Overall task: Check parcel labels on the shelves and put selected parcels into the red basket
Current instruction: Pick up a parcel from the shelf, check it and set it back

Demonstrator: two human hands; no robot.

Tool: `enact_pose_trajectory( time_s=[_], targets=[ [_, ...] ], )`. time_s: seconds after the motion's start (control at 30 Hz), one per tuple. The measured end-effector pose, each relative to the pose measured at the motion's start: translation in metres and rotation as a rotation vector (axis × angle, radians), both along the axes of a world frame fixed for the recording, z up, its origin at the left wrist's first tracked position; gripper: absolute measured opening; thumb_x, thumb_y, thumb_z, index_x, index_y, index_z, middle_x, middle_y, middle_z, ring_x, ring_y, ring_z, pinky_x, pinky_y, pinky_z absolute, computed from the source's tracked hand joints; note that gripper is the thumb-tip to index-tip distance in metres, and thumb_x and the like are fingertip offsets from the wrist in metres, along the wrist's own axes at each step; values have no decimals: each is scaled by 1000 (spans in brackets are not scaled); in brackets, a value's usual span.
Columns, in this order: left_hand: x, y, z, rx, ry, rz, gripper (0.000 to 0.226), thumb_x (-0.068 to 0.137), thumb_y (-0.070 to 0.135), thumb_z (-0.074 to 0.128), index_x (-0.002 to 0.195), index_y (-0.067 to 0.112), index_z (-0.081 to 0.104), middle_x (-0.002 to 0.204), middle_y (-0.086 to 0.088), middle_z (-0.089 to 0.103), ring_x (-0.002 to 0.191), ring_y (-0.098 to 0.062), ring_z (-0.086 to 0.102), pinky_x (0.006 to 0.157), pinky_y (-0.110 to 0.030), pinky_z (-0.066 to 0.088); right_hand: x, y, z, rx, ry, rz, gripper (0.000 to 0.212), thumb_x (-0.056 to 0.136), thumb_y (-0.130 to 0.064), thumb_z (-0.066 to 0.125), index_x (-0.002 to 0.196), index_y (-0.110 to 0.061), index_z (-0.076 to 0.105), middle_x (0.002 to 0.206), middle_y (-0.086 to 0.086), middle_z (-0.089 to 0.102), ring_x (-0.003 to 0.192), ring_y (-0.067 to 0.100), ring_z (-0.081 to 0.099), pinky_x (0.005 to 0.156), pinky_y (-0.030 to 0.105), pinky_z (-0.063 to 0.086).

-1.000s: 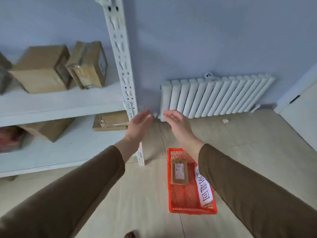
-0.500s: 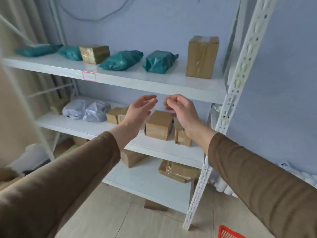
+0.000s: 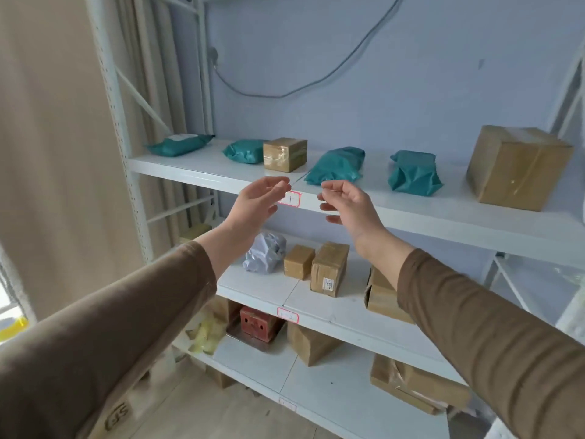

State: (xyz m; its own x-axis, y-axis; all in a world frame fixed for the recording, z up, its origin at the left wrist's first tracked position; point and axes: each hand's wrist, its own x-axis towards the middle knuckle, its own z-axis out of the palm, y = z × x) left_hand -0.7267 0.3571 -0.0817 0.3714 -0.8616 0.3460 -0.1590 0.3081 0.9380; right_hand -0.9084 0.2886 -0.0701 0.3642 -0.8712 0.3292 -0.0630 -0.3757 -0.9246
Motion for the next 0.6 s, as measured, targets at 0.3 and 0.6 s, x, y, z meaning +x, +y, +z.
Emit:
enact_pose_trajectory(
  time_s=[0.3,0.6],
  targets=[
    [124,-74,6,36,-29,6,32,104,33,61,130,16,68,131,-2,72,127,-17,63,115,-40,45,109,-76,13,112,-50,31,22,103,-22,58,124,-19,65,120,3,68,111,19,69,98,39,57],
    [244,-166,34,94,-57,35,37,102,41,59,130,18,65,126,5,69,130,-15,58,113,-33,41,238,-173,43,103,-103,108,33,102,-31,59,134,-23,61,140,2,60,130,18,55,115,39,41]
  ],
)
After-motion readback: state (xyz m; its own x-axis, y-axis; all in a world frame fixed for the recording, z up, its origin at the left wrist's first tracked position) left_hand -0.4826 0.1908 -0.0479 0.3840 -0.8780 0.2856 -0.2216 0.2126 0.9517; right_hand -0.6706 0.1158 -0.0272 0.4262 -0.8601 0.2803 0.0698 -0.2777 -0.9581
